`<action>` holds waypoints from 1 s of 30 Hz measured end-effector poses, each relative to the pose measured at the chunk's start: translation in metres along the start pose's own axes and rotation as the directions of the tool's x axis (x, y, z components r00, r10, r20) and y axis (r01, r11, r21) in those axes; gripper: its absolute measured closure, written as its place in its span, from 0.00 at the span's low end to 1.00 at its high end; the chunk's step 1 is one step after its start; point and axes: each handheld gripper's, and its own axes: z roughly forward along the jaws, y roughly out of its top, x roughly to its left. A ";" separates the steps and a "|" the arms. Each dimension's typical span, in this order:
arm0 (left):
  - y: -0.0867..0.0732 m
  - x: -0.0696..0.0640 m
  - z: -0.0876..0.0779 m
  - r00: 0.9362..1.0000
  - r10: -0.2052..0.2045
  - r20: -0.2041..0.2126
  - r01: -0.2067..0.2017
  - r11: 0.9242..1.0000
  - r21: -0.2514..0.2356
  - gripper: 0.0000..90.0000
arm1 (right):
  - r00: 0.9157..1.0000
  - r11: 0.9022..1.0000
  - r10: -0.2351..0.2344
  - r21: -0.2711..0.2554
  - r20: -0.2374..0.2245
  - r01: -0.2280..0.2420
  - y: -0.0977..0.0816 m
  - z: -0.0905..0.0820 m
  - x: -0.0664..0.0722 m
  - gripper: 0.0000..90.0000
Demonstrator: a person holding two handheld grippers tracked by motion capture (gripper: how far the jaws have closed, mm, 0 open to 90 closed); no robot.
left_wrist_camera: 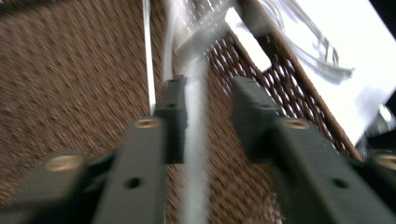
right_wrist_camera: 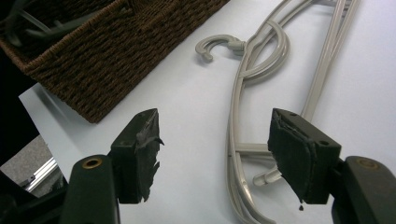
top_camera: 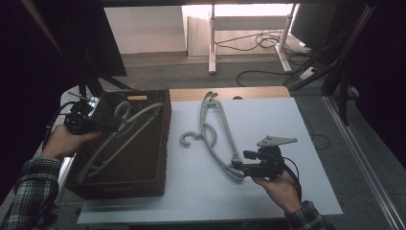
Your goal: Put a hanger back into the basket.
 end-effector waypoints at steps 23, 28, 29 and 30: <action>-0.019 -0.032 -0.046 0.988 0.074 -0.136 -0.096 0.981 -0.166 0.20 | 1.000 1.000 -0.005 0.008 0.001 0.005 0.000 0.001 -0.001 0.38; -0.020 -0.051 -0.045 0.987 0.102 -0.120 -0.126 0.970 -0.207 0.15 | 1.000 1.000 -0.017 0.009 0.010 0.017 0.000 0.001 -0.003 0.38; -0.022 -0.062 -0.045 0.987 0.116 -0.111 -0.139 0.963 -0.229 0.14 | 1.000 1.000 -0.022 0.008 0.013 0.022 -0.001 0.001 -0.004 0.38; -0.022 -0.062 -0.045 0.987 0.116 -0.111 -0.139 0.963 -0.229 0.13 | 1.000 1.000 -0.023 0.010 0.015 0.023 -0.001 0.002 -0.005 0.38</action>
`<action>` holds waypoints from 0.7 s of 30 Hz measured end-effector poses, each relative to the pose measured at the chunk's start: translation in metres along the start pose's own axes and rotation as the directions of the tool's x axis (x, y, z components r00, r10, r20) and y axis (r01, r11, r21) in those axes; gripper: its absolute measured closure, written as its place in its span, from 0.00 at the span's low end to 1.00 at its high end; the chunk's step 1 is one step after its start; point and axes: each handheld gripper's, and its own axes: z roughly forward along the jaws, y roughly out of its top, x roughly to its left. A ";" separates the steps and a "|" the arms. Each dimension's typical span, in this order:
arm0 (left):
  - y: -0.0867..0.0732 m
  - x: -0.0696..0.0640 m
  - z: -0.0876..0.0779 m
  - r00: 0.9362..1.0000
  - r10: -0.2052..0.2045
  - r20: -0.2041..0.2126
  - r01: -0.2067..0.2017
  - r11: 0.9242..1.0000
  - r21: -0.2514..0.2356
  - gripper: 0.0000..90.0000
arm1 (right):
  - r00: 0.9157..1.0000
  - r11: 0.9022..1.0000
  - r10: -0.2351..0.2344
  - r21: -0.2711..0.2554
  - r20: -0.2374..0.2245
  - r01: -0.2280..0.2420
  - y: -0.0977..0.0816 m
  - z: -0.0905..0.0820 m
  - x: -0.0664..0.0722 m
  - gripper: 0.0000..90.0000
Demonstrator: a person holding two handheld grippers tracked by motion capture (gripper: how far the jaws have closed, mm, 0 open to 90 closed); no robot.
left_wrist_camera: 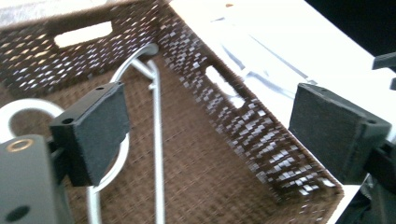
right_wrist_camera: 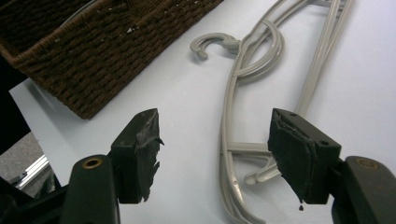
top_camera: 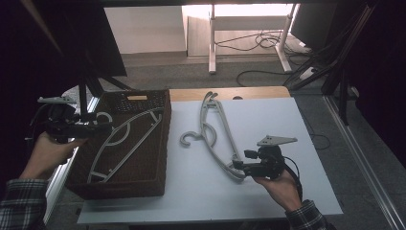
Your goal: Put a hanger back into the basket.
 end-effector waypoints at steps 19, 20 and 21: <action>-0.022 -0.128 0.034 0.968 0.252 0.010 -0.248 0.956 -0.157 0.03 | 0.998 0.998 -0.055 0.010 0.026 0.055 -0.007 0.006 -0.008 0.33; -0.025 -0.135 0.038 0.964 0.267 0.003 -0.263 0.951 -0.162 0.03 | 0.998 0.998 -0.055 0.010 0.026 0.055 -0.007 0.006 -0.008 0.33; -0.027 -0.141 0.041 0.960 0.282 -0.003 -0.278 0.945 -0.170 0.03 | 0.998 0.998 -0.059 0.008 0.029 0.059 -0.008 0.006 -0.008 0.32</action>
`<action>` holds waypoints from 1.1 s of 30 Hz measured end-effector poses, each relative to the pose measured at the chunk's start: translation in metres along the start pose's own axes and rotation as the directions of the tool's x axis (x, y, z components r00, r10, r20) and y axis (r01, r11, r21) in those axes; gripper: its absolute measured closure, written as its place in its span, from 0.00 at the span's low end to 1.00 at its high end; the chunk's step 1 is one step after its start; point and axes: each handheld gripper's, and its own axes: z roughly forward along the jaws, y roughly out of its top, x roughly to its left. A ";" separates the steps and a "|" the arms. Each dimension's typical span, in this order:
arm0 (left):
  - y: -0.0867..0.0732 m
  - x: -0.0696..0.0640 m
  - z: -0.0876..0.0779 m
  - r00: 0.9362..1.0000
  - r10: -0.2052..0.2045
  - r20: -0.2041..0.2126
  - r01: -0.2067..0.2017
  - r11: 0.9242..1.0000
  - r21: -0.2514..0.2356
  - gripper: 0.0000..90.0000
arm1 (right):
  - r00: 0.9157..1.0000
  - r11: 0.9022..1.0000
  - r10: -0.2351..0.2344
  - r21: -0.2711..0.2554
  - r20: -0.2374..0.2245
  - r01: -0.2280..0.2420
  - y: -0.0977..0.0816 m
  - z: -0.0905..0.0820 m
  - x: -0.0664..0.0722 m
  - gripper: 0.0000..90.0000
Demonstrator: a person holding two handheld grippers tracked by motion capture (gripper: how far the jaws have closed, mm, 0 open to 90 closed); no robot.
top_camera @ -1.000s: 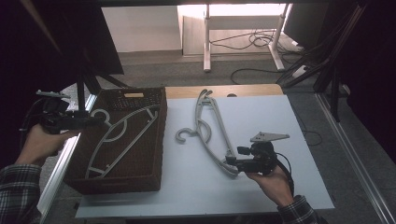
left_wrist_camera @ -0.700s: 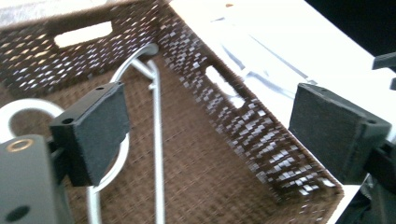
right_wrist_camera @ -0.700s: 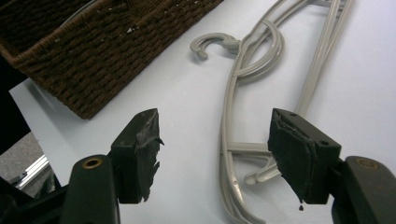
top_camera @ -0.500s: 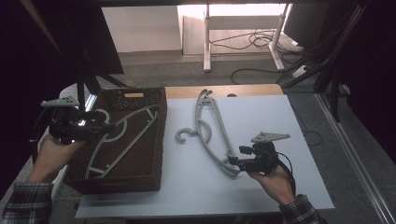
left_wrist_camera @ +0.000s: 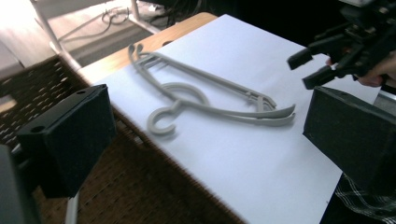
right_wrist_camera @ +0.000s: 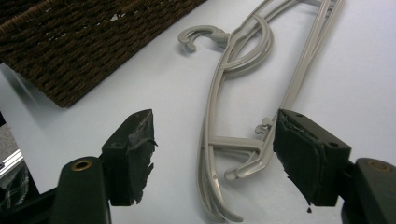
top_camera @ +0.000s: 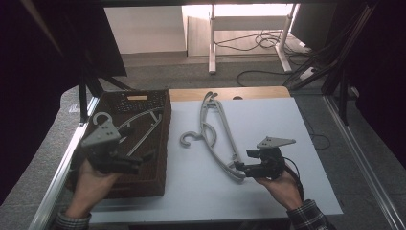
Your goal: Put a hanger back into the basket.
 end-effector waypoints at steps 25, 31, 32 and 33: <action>-0.060 -0.087 0.088 0.987 0.011 0.159 -0.013 1.000 0.007 0.01 | 1.000 1.000 0.011 0.027 0.015 -0.012 -0.006 0.007 -0.008 0.28; -0.076 -0.102 0.098 0.980 0.011 0.198 -0.009 1.000 -0.010 0.02 | 0.999 0.996 0.040 0.081 0.013 -0.041 -0.003 0.008 -0.010 0.30; -0.076 -0.102 0.098 0.980 0.011 0.198 -0.009 1.000 -0.010 0.02 | 0.999 0.995 0.041 0.092 0.017 -0.042 -0.001 0.009 -0.010 0.30; -0.078 -0.104 0.099 0.978 0.004 0.208 -0.002 1.000 -0.010 0.02 | 0.999 0.995 0.041 0.092 0.017 -0.042 -0.001 0.009 -0.010 0.30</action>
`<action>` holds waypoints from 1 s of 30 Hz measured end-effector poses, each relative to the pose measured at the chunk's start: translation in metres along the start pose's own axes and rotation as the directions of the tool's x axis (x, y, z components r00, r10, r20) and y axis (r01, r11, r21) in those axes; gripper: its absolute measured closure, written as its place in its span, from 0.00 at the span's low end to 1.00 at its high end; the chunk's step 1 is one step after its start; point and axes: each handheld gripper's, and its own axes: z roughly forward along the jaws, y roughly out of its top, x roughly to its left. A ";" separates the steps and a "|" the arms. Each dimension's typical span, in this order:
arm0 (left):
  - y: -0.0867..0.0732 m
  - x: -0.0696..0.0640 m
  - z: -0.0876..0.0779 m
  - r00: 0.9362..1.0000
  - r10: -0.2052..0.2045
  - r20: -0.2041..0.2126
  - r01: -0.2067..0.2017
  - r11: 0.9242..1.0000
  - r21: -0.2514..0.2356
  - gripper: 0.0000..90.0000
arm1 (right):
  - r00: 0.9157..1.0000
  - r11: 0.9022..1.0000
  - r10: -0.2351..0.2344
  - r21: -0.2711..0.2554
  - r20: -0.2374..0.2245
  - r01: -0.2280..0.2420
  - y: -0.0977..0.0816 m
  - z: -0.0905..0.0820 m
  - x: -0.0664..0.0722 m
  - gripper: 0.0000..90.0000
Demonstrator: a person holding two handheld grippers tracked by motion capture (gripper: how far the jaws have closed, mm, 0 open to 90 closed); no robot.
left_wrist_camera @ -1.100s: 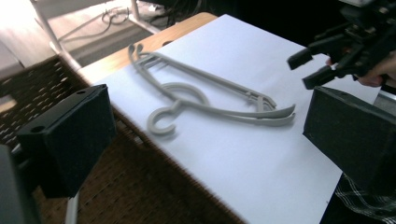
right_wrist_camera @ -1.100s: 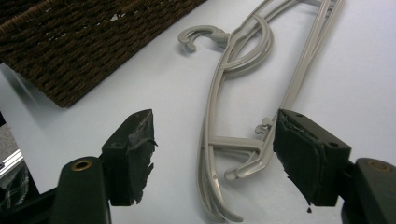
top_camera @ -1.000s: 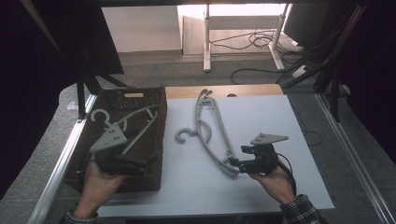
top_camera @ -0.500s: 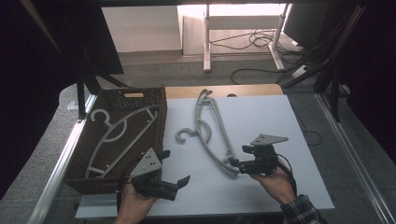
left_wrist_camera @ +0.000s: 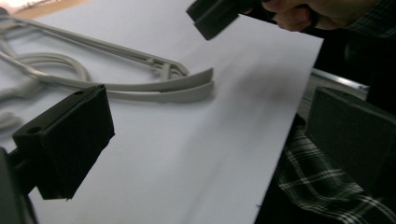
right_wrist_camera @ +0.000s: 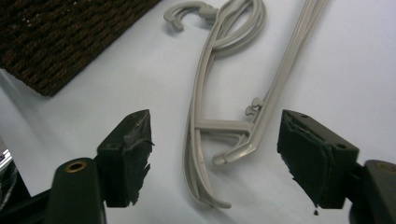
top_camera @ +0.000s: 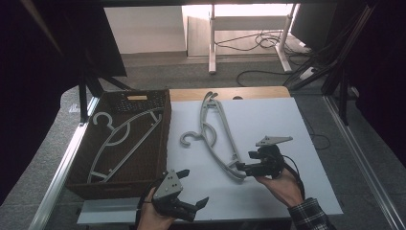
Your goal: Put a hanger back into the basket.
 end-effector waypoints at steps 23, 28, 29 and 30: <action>-0.019 -0.010 0.009 1.000 0.012 0.018 -0.013 0.998 0.058 0.02 | 0.980 0.966 -0.197 0.179 0.041 0.187 0.043 0.067 0.023 0.56; -0.021 -0.009 0.010 1.000 0.014 0.018 -0.016 0.998 0.067 0.02 | 0.977 0.948 -0.210 0.248 0.018 0.199 0.052 0.097 0.024 0.67; -0.021 -0.009 0.010 1.000 0.014 0.019 -0.015 0.997 0.069 0.02 | 0.977 0.948 -0.210 0.248 0.018 0.199 0.052 0.097 0.024 0.67; -0.021 -0.009 0.010 1.000 0.015 0.019 -0.016 0.997 0.071 0.02 | 0.981 0.950 -0.195 0.253 0.018 0.184 0.054 0.105 0.023 0.69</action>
